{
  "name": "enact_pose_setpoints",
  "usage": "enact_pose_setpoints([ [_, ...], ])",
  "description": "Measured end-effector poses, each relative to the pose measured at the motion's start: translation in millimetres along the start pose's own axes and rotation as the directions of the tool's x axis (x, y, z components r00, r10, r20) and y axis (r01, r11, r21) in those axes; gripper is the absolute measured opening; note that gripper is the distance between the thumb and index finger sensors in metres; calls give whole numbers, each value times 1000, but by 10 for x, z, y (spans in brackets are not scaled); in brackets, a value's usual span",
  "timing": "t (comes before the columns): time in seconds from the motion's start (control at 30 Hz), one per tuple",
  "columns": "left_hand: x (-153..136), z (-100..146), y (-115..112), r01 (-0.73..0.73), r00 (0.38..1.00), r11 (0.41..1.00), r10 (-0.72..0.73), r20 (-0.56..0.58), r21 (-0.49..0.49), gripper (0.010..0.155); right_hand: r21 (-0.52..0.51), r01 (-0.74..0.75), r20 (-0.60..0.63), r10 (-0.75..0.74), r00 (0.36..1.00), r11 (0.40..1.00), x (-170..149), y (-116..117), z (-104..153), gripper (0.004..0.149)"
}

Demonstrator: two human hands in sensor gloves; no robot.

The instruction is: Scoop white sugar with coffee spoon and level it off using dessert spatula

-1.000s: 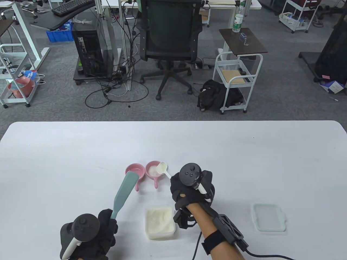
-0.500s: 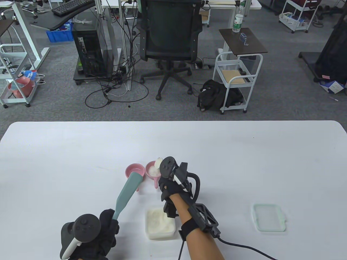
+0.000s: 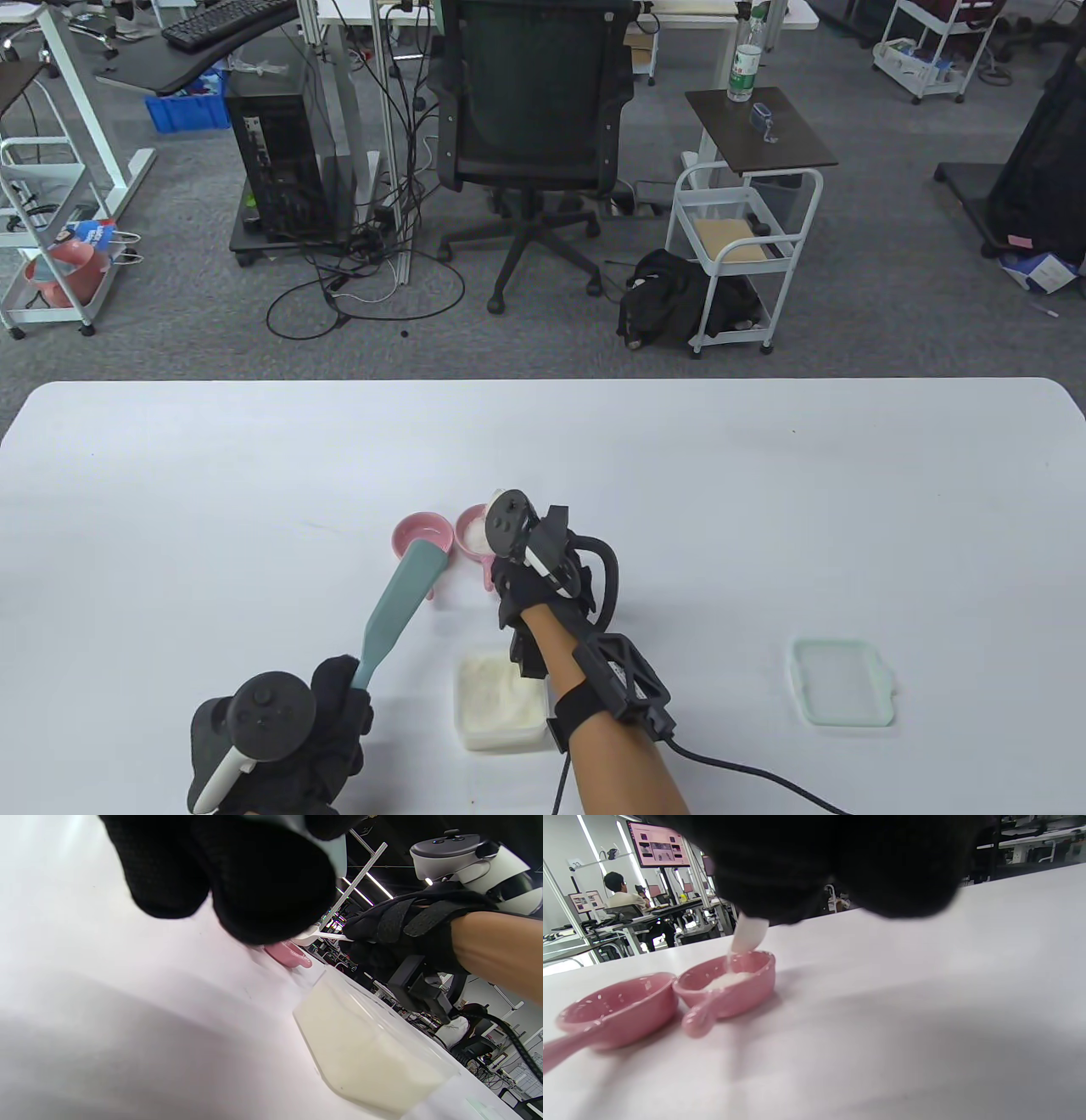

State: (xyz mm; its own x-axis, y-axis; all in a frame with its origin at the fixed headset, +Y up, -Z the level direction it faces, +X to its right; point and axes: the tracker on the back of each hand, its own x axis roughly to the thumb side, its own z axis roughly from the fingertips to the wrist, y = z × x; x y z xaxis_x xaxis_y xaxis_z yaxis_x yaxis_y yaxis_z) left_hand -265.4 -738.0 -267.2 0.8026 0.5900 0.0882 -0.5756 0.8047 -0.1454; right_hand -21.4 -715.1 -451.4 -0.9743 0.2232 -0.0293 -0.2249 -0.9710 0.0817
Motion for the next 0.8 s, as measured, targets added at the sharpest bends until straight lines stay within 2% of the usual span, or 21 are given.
enact_pose_setpoints([
  [0.8,6,-5,6,10,1000,1000,-10,-9,-7,59,-33,-135,40,136,990,990,-68,-48,158,42],
])
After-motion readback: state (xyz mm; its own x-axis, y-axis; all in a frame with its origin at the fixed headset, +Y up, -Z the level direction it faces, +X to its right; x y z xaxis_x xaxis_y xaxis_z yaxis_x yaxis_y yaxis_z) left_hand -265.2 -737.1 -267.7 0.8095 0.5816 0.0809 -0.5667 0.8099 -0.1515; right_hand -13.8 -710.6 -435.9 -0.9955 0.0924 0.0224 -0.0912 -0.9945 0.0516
